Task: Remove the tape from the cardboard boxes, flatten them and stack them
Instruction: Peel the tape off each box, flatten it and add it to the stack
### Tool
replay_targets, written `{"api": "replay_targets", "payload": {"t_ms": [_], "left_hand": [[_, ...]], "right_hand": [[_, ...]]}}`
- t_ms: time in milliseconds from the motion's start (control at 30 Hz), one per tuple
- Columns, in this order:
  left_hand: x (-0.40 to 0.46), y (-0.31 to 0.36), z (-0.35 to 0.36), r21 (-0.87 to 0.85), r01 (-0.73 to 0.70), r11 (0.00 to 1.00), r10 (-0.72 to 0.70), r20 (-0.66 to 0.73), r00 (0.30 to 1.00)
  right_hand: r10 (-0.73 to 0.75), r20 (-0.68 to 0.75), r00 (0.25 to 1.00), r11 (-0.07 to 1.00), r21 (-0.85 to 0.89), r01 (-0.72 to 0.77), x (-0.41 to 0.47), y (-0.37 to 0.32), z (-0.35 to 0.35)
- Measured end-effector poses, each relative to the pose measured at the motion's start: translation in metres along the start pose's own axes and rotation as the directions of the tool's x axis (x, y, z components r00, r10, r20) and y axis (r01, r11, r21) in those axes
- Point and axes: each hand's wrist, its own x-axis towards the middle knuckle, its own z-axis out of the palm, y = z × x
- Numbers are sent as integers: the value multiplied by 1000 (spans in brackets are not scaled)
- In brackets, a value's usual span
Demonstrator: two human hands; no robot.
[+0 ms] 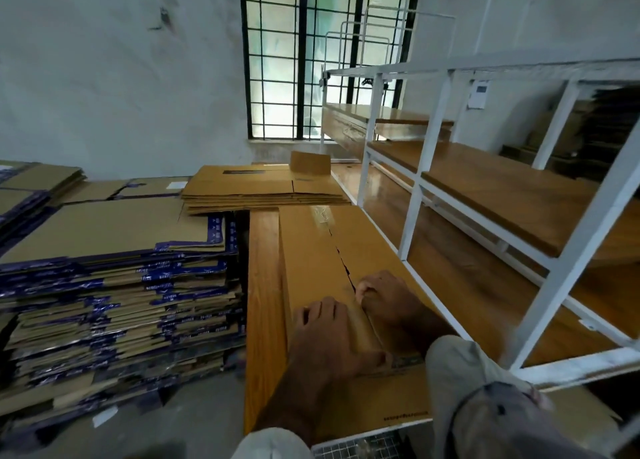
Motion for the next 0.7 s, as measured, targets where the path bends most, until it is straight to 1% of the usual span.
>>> {"api": "replay_targets", "payload": {"t_ms": [100,133,267,333,400,467,500,567,633,700], "left_hand": [[-2,-1,-1,-26,-31,999,32,24,999],[-3,-2,-1,-47,-42,998,44,26,999],[-5,-2,-1,-100,-78,992,77,-9,997],[-9,-1,0,-137,-86,987,79,-55,995],[-14,-1,0,-194,-95,976,73,-119,990],[-17,1,-2,-202,-125,971,93,-159,983],[-18,3,-1,-176,-142,974,114,-159,981],[-21,6,-1,-117,-168,979,152,-136,979],[-23,7,1,-99,-212,972,195,-153,969],[-26,6,4,-47,-281,959,269,-179,946]], "right_hand": [[109,22,994,994,-15,-109,1,-9,3],[130,-4,992,991,-37,-130,-2,-10,9],[111,-122,986,983,-131,-127,-16,-17,19],[80,-212,974,988,-110,-105,-26,-23,16],[34,-360,932,995,-72,-64,-44,-30,15],[-30,-491,870,997,-80,-11,-73,-37,15],[-63,-525,849,996,-88,19,-90,-38,14],[-70,-569,819,997,-61,42,-124,-44,6],[-47,-622,781,998,-56,16,-158,-52,-1],[-18,-667,745,996,-81,-48,-192,-61,-3]]}}
